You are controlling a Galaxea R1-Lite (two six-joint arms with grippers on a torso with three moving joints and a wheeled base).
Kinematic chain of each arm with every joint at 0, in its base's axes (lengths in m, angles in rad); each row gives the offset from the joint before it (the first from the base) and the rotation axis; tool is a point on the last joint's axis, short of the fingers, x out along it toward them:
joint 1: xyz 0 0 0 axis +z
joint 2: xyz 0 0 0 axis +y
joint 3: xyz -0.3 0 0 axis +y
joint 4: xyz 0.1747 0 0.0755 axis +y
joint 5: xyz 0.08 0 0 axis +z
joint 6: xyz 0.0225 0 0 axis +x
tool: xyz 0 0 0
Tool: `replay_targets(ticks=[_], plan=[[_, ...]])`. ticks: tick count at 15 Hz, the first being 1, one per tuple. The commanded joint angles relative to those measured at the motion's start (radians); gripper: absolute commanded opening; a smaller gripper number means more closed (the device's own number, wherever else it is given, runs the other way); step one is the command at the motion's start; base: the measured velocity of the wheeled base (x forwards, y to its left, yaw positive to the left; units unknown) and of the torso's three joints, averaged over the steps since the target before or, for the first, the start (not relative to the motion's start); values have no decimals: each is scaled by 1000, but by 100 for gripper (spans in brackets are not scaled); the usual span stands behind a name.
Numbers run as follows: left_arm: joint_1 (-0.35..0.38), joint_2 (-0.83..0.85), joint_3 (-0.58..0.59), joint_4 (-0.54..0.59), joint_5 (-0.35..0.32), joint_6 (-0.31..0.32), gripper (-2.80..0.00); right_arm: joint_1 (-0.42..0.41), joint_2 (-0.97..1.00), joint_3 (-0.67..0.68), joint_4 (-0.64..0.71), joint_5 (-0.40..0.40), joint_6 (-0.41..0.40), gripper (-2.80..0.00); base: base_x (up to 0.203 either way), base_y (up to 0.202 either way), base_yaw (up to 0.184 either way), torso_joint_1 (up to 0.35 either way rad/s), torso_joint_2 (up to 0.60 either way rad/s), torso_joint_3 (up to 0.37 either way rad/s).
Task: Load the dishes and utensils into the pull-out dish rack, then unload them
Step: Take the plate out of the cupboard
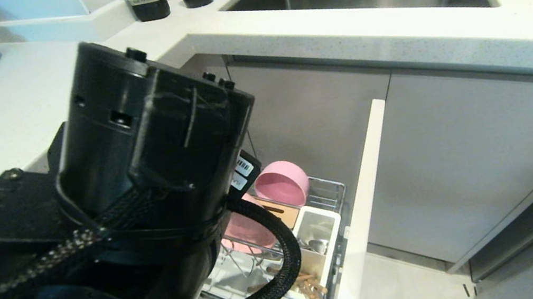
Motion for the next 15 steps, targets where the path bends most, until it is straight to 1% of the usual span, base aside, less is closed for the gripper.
replay_targets(ticks=[1, 2, 3, 5, 6, 9, 10, 11, 12, 13, 15], plan=[[21, 22, -11, 3, 7, -12, -280, 0, 0, 2, -1, 1, 0, -280, 0, 0, 0, 0, 0, 0], [23, 34, -11, 6, 7, -13, -280, 0, 0, 2, -1, 1, 0, -280, 0, 0, 0, 0, 0, 0], [24, 41, -16, 20, 11, -14, 0, 0, 0, 2, -1, 0, 0, -280, 0, 0, 0, 0, 0, 0], [35, 46, -18, 33, 11, -20, 0, 0, 0, 2, 0, 0, 0, -280, 0, 0, 0, 0, 0, 0], [58, 56, -19, 52, 10, -49, 0, 0, 0, 2, 1, 0, 0, -280, 0, 0, 0, 0, 0, 0], [79, 77, -27, 165, -7, -164, 0, 0, 0, 2, 0, 0, 0, -280, 0, 0, 0, 0, 0, 0], [101, 85, -32, 220, -33, -233, 0, 0, 0, 2, -1, 0, 0, -280, 0, 0, 0, 0, 0, 0], [120, 92, -38, 260, -83, -269, 0, 0, 0, 2, -1, 0, 0, -280, 0, 0, 0, 0, 0, 0], [146, 103, -47, 286, -126, -287, 0, 0, 0, 2, -1, 0, 0, -280, 0, 0, 0, 0, 0, 0], [176, 117, -57, 293, -151, -295, 0, 0, 0, 2, 0, 0, 0, -280, 0, 0, 0, 0, 0, 0], [215, 148, -91, 292, -168, -297, 0, 0, 0, 2, 0, 0, 0, -280, 0, 0, 0, 0, 0, 0]])
